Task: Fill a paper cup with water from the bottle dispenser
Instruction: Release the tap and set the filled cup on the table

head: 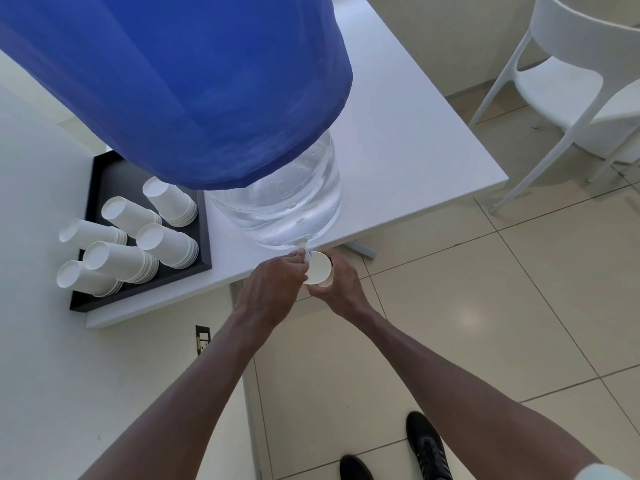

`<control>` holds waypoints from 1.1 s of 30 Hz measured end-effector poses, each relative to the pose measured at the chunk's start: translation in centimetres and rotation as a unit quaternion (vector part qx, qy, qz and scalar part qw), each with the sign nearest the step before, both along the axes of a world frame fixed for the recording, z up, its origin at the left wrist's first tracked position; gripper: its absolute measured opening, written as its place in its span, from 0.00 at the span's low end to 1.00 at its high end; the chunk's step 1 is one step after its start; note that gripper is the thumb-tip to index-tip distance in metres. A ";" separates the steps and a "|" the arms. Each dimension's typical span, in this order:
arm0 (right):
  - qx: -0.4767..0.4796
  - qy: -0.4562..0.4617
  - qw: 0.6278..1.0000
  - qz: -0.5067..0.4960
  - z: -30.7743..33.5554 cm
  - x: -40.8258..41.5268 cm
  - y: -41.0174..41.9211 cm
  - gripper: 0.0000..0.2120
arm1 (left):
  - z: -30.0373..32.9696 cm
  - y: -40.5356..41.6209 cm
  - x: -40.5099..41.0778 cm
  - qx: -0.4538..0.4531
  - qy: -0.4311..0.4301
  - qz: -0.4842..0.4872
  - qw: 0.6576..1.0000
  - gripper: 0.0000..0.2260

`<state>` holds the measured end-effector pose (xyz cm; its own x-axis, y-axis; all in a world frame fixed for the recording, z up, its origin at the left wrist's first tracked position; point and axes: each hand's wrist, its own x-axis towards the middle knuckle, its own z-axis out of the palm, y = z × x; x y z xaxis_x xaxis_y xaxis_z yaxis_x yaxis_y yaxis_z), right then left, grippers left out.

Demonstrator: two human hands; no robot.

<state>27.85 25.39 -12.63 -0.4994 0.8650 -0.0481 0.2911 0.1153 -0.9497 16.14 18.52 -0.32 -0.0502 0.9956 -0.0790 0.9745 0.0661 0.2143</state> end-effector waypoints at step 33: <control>0.012 0.012 0.992 -0.127 6.5 11.8 8.9 0.30 | 2.5 6.8 9.6 0.107 -0.132 0.115 0.979 0.21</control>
<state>39.62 34.28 -6.11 -0.2658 0.9639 -0.0166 0.2904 0.0636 -0.9548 25.73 25.36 2.22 -0.2818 0.9552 0.0901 0.8479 0.2040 0.4894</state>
